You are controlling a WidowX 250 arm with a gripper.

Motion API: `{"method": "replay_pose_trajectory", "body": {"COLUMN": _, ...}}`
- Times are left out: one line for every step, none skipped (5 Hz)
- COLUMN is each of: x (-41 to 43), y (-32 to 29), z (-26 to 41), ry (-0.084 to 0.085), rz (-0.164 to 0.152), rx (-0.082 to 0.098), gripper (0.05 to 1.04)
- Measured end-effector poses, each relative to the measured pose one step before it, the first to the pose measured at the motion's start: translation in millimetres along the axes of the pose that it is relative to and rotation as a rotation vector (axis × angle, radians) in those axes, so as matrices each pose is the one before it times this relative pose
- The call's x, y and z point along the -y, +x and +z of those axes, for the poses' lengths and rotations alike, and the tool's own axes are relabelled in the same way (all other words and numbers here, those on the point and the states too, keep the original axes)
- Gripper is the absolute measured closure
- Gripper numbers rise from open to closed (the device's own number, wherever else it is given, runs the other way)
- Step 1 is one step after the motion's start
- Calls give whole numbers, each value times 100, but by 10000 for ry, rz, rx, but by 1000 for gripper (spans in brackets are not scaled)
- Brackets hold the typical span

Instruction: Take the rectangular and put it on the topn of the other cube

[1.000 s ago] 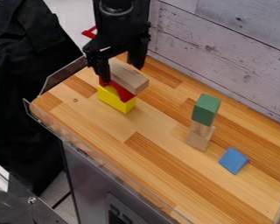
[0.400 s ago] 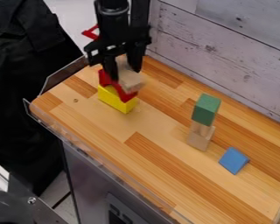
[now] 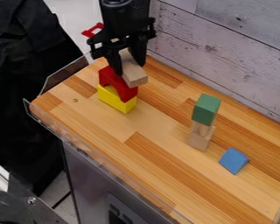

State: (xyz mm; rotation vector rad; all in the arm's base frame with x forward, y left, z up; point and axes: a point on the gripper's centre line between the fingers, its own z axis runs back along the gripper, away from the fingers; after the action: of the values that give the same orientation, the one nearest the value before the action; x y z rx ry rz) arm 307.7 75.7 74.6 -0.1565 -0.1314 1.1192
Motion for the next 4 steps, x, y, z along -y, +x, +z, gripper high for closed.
{"method": "replay_pose_trajectory", "body": {"x": 809, "y": -348, "z": 3461, "ry": -511, "rz": 726, "rx": 1081, "gripper": 538}}
{"method": "replay_pose_trajectory", "body": {"x": 1972, "y": -2793, "z": 1628, "ry": -133, "rz": 65, "rx": 78, "gripper": 538}}
{"method": "replay_pose_trajectory", "body": {"x": 2721, "y": -2428, "z": 1392, "ry": 371, "rz": -482, "rx": 148, "gripper": 538}}
{"method": "replay_pose_trajectory", "body": {"x": 1806, "y": -2276, "z": -480, "ry": 828, "rz": -508, "rx": -54, "gripper": 538}}
